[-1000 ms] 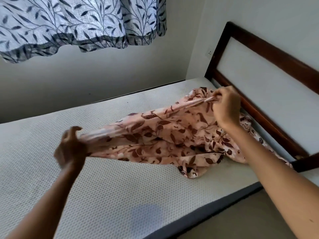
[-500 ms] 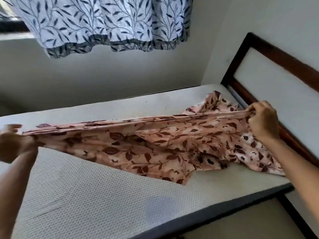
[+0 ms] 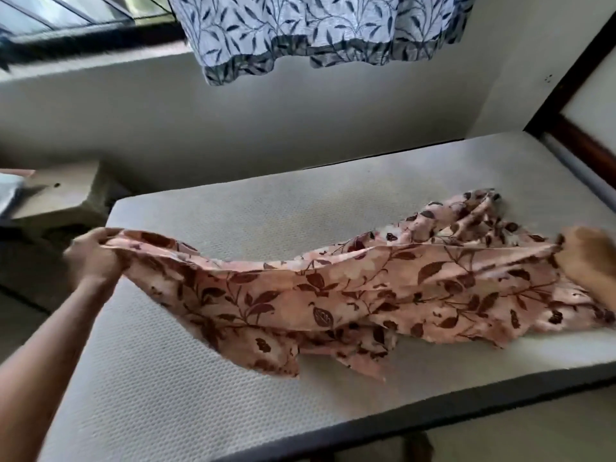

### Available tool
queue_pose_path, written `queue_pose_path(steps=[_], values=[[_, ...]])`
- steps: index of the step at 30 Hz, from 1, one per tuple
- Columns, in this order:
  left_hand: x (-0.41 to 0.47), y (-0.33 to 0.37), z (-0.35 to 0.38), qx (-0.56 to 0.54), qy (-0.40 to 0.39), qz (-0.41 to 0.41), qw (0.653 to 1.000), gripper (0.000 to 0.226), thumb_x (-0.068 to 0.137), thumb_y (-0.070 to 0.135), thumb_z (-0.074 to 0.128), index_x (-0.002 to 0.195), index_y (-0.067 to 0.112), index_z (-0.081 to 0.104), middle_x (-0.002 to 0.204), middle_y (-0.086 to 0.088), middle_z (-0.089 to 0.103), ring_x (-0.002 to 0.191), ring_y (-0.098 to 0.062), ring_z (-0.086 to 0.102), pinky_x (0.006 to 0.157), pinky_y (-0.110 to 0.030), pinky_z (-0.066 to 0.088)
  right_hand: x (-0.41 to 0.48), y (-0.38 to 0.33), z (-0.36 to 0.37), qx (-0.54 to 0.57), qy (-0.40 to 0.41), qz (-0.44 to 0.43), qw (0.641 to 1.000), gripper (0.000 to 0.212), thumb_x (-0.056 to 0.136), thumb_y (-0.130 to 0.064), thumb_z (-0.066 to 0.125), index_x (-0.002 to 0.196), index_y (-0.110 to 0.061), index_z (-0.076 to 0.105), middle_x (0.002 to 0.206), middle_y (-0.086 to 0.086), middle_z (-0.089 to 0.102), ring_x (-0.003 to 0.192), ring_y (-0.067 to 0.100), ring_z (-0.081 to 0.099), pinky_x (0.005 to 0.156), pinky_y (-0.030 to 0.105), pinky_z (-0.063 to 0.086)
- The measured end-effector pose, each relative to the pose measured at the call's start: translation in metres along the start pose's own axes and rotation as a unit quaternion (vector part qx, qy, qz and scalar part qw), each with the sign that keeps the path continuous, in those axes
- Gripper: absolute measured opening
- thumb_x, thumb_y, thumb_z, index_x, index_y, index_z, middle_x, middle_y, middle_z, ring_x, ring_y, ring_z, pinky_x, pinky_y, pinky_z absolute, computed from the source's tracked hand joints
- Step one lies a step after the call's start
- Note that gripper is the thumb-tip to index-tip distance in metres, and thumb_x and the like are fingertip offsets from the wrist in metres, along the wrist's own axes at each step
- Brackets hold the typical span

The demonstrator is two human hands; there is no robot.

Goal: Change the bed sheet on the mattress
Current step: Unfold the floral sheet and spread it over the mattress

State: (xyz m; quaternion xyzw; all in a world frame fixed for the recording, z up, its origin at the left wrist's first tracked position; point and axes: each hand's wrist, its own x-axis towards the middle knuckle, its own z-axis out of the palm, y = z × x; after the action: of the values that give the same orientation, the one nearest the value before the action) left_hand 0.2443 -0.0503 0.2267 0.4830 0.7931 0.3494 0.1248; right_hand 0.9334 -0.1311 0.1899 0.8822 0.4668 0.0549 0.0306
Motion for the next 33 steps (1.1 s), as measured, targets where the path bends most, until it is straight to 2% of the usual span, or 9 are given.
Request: queue_pose_path(steps=[3,7,10,14,18,22,26,29,33], values=[[-0.034,0.018,0.021,-0.006,-0.04,-0.011,0.999,0.028,0.082,0.0,0.058,0.109,0.001,0.067,0.1,-0.026,0.066,0.09,-0.021,0.063,0.078,-0.028,0.045,-0.034,-0.059,0.008,0.031,-0.082,-0.025,0.996,0.014,0.08,0.003,0.058,0.09,0.003,0.067,0.094,0.03,0.06,0.088,0.042,0.061,0.073,0.042,0.051],[-0.065,0.028,0.045,-0.033,-0.088,-0.03,0.995,0.026,0.079,0.007,0.063,0.104,0.006,0.071,0.095,-0.018,0.07,0.09,-0.022,0.064,0.073,-0.025,0.043,-0.086,-0.143,0.008,0.155,-0.159,-0.132,0.966,0.03,0.083,-0.015,0.065,0.111,-0.006,0.064,0.108,0.015,0.059,0.087,0.029,0.058,0.072,0.036,0.052],[-0.097,0.05,0.052,-0.048,-0.104,-0.002,0.993,0.023,0.078,0.011,0.066,0.1,0.008,0.072,0.092,-0.014,0.071,0.084,-0.017,0.061,0.075,-0.024,0.042,-0.155,-0.229,-0.024,0.308,-0.213,-0.26,0.89,0.045,0.079,-0.027,0.073,0.118,-0.01,0.058,0.123,0.007,0.055,0.103,0.021,0.056,0.08,0.023,0.043],[-0.124,0.074,0.053,-0.059,-0.119,0.076,0.988,0.015,0.078,0.016,0.068,0.091,0.01,0.074,0.076,-0.005,0.066,0.074,-0.019,0.061,0.068,-0.022,0.039,-0.223,-0.32,-0.062,0.389,-0.253,-0.35,0.814,0.056,0.079,-0.037,0.072,0.124,-0.009,0.055,0.122,0.009,0.058,0.11,0.021,0.053,0.091,0.032,0.043],[-0.129,0.071,0.042,-0.054,-0.082,0.125,0.987,0.011,0.078,0.014,0.069,0.088,0.01,0.074,0.08,-0.006,0.066,0.074,-0.02,0.06,0.069,-0.027,0.043,-0.25,-0.35,-0.092,0.432,-0.146,-0.322,0.83,0.021,0.085,-0.02,0.057,0.099,-0.007,0.067,0.093,0.015,0.069,0.089,0.031,0.062,0.069,0.033,0.044],[-0.116,0.036,0.027,-0.002,0.03,0.009,1.0,0.027,0.083,0.005,0.056,0.1,0.018,0.073,0.1,-0.012,0.065,0.093,-0.032,0.059,0.076,-0.03,0.044,-0.265,-0.333,-0.112,0.44,-0.066,-0.368,0.816,0.063,0.076,-0.047,0.023,0.088,-0.002,0.065,0.078,0.015,0.067,0.07,0.028,0.06,0.064,0.034,0.045],[-0.089,-0.014,-0.006,-0.007,0.114,-0.159,0.981,0.032,0.086,0.007,0.052,0.108,0.02,0.071,0.106,-0.019,0.067,0.101,-0.037,0.06,0.084,-0.038,0.049,-0.276,-0.311,-0.093,0.414,0.069,-0.39,0.82,0.015,0.082,-0.017,0.058,0.083,-0.004,0.066,0.069,0.008,0.066,0.059,0.024,0.061,0.069,0.038,0.054],[-0.063,-0.052,-0.05,-0.019,0.152,-0.216,0.964,0.031,0.084,0.009,0.052,0.107,0.017,0.072,0.104,-0.018,0.068,0.1,-0.036,0.062,0.086,-0.037,0.05,-0.269,-0.287,-0.077,0.393,0.038,-0.336,0.855,0.018,0.08,0.0,0.066,0.097,-0.006,0.067,0.072,0.004,0.066,0.052,0.016,0.058,0.045,0.031,0.052],[-0.014,-0.126,-0.09,-0.042,0.128,-0.181,0.974,0.032,0.075,0.016,0.052,0.099,0.014,0.074,0.096,-0.016,0.071,0.089,-0.035,0.066,0.087,-0.042,0.053,-0.27,-0.271,-0.061,0.3,-0.022,-0.239,0.923,0.042,0.075,0.018,0.044,0.106,-0.001,0.064,0.058,-0.001,0.05,0.041,0.014,0.045,0.036,0.021,0.035]])
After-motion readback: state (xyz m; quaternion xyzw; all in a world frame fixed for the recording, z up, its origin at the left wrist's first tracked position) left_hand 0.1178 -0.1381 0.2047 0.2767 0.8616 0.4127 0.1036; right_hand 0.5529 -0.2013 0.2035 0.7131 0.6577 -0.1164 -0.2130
